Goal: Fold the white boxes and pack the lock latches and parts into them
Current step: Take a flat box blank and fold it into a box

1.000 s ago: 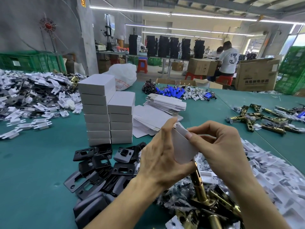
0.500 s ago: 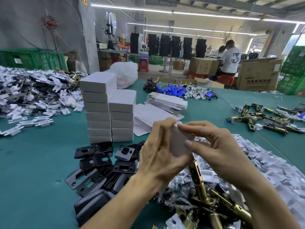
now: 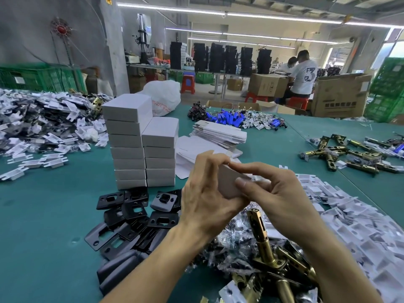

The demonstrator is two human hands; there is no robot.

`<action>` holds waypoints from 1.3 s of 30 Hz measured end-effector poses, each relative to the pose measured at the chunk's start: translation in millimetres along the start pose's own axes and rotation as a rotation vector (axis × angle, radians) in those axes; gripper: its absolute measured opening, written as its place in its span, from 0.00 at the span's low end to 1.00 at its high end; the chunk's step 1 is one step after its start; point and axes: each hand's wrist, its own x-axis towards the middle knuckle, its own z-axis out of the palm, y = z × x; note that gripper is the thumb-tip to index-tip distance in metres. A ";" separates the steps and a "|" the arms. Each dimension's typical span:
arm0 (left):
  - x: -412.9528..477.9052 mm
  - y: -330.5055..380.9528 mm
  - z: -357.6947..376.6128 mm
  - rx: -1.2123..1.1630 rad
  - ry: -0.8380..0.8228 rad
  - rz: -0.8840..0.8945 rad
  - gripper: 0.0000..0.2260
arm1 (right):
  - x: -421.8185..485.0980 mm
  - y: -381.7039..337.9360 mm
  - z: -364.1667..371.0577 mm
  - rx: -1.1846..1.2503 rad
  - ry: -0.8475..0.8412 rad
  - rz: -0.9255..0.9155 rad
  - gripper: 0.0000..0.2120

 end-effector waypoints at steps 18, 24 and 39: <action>25.2 6.2 -16.6 -1.243 -0.436 -1.069 0.39 | -0.9 7.9 0.1 -0.266 0.140 -0.289 0.28; 28.9 -0.1 -14.9 -1.370 -0.330 -1.076 0.26 | -2.2 8.8 6.2 -0.311 -0.034 -0.157 0.14; 17.8 11.7 -12.2 -0.988 -0.317 -0.633 0.05 | 3.0 16.7 -2.7 0.098 0.179 0.141 0.28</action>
